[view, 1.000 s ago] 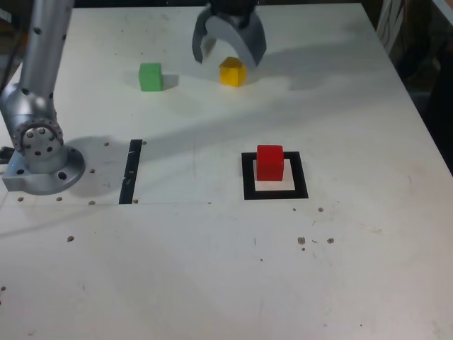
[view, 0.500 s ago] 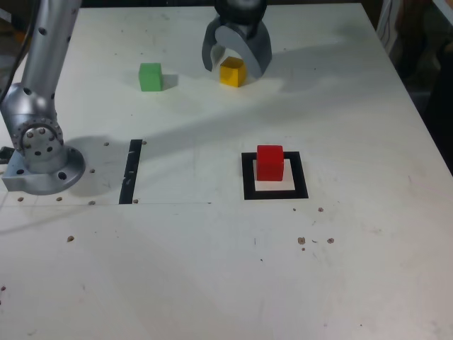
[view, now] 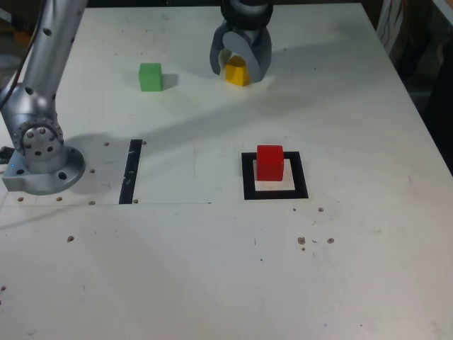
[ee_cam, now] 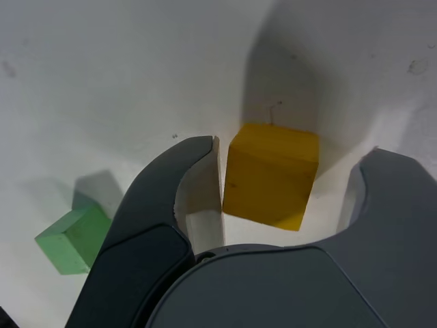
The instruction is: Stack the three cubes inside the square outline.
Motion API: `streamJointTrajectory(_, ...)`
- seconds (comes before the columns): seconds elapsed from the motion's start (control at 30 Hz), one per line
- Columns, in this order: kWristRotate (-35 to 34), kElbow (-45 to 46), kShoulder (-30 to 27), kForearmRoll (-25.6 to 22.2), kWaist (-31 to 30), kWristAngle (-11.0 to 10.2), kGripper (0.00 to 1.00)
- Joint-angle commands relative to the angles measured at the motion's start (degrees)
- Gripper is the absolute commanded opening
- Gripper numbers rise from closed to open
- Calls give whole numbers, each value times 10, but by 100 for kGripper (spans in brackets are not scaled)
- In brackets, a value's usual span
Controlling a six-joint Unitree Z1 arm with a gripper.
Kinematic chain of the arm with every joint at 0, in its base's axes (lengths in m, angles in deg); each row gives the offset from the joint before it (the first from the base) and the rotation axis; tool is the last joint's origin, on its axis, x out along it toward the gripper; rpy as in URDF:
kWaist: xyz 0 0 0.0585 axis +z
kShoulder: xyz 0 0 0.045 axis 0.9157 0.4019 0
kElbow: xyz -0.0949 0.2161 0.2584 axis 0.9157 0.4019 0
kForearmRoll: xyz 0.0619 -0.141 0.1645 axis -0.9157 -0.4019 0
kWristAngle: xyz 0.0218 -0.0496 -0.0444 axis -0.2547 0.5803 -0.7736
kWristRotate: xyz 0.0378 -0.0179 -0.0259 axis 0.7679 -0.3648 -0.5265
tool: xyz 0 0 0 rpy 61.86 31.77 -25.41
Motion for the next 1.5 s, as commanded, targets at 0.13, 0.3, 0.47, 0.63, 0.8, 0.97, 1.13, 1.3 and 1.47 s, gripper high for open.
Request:
streamJointTrajectory(0.13,-5,1,6,6,1,18,53)
streamJointTrajectory(0.3,-13,3,5,10,1,33,42)
streamJointTrajectory(0.47,-22,1,5,9,1,45,38)
streamJointTrajectory(0.63,-24,-1,5,-7,2,50,38)
streamJointTrajectory(0.8,-39,-3,-16,-54,-2,49,38)
streamJointTrajectory(0.97,-83,-18,-62,-121,-22,45,33)
streamJointTrajectory(1.13,-167,-20,-97,-178,-94,62,30)
streamJointTrajectory(1.3,-287,-24,-118,-218,-209,70,30)
streamJointTrajectory(1.47,-392,-35,-116,-228,-308,83,30)
